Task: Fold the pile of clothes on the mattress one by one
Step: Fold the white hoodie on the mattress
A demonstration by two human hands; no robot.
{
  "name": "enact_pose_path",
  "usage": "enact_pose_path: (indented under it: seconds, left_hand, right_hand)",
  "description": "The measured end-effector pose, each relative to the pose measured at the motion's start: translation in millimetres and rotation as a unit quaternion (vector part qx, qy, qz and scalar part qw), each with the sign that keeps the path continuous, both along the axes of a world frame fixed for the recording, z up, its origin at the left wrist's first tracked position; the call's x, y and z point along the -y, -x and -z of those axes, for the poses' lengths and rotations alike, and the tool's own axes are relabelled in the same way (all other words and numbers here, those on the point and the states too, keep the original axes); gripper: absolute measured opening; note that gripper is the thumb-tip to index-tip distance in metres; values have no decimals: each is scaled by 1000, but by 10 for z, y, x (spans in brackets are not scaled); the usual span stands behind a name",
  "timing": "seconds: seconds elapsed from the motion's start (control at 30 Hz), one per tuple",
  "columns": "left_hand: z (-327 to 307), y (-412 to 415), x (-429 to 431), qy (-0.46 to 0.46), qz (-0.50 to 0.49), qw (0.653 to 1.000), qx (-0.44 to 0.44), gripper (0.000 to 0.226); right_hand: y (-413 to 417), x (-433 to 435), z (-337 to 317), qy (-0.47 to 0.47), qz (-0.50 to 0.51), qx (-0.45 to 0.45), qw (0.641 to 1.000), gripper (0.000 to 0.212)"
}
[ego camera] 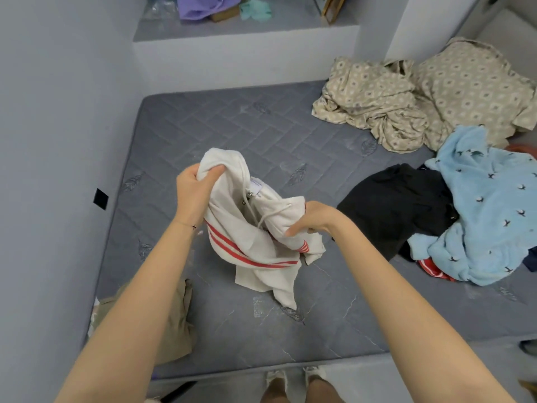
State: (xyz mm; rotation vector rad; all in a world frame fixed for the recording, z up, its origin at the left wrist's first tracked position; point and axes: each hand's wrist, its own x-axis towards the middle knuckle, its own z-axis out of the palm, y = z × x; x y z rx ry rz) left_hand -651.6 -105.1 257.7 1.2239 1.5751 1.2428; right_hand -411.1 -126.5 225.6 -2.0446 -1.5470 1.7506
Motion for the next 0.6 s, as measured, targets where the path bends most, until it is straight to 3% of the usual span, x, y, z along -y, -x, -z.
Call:
enact_pose_path:
  seconds: [0.13,0.27,0.43,0.6]
  left_hand:
    - [-223,33,25,-29,25,999,-19,35]
    - [-387,120,67,-46,36,998,-34,39]
    - [-579,93,230,-73,29,996,-42,42]
    - [-895,24,472,-122,27,991,-51,35]
  right_hand:
    - [13,249,149,-29,63,-27,997,30]
    - [109,376,-59,-159,182,-83,967,30]
    - [278,428,-522,-351,273,-87,892,32]
    - [197,542,-967,-482,297,-90,819,37]
